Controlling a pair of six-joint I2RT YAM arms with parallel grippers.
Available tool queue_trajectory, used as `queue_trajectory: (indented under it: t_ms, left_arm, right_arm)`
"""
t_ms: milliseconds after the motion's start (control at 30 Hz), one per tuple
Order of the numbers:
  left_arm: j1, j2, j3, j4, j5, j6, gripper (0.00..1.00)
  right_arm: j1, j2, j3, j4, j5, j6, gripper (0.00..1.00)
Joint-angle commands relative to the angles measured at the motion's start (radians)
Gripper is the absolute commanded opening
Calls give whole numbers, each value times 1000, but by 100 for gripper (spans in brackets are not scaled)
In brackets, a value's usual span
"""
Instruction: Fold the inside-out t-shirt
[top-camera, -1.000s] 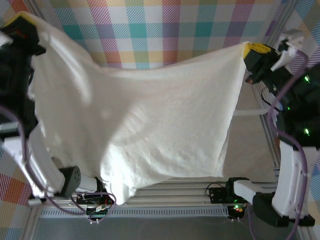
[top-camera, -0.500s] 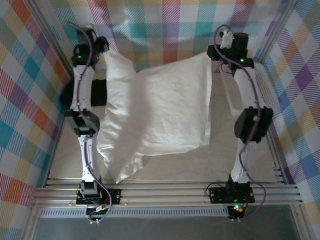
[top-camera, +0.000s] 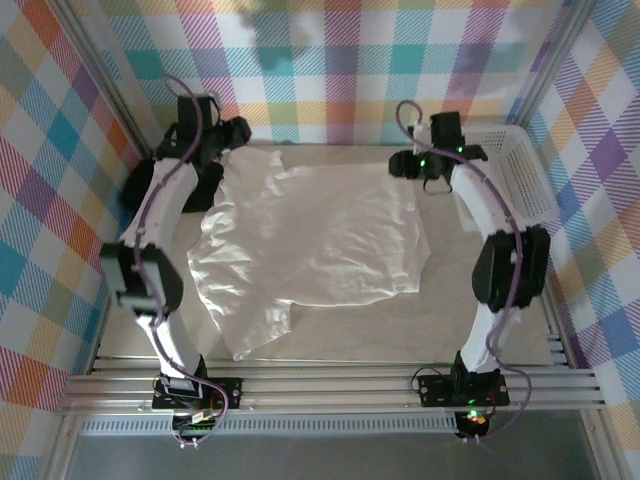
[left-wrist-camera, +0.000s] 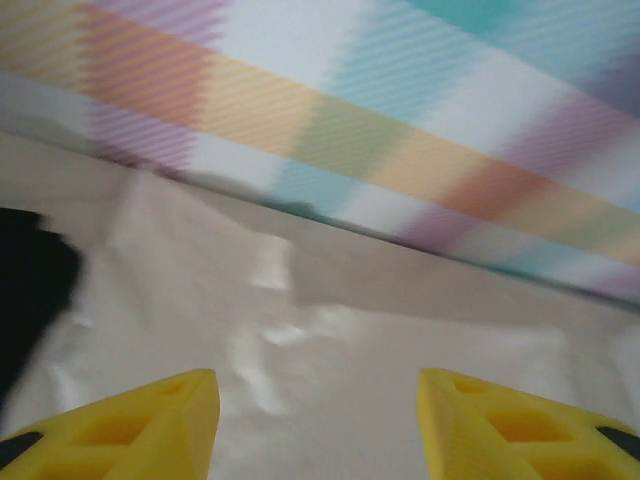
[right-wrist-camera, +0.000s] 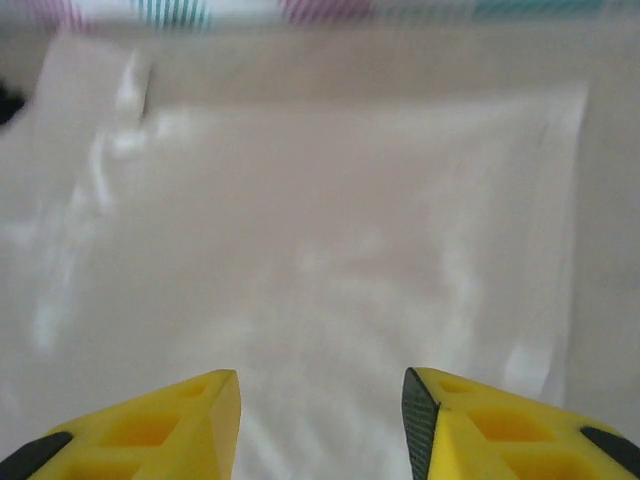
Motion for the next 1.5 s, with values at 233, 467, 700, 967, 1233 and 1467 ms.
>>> queue_trajectory:
  t_ms: [233, 467, 700, 967, 1233, 1467]
  left_arm:
    - [-610, -209, -731, 600, 114, 439, 59]
    - [-869, 66, -674, 610, 27, 652, 66]
    - [-880, 268, -564, 588, -64, 729, 60]
    - [-845, 264, -580, 622, -32, 623, 9]
    - [-653, 185, -658, 762, 449, 233, 0]
    - [-571, 235, -653, 792, 549, 113, 0]
  right_arm:
    - [19, -436, -775, -5, 167, 261, 54]
    - [-36, -343, -854, 130, -23, 301, 51]
    - [-60, -318, -837, 157, -47, 287, 19]
    - [-72, -371, -680, 112, -191, 275, 5]
    - [-65, -36, -425, 123, -101, 251, 22]
    - [-28, -198, -569, 122, 38, 196, 43]
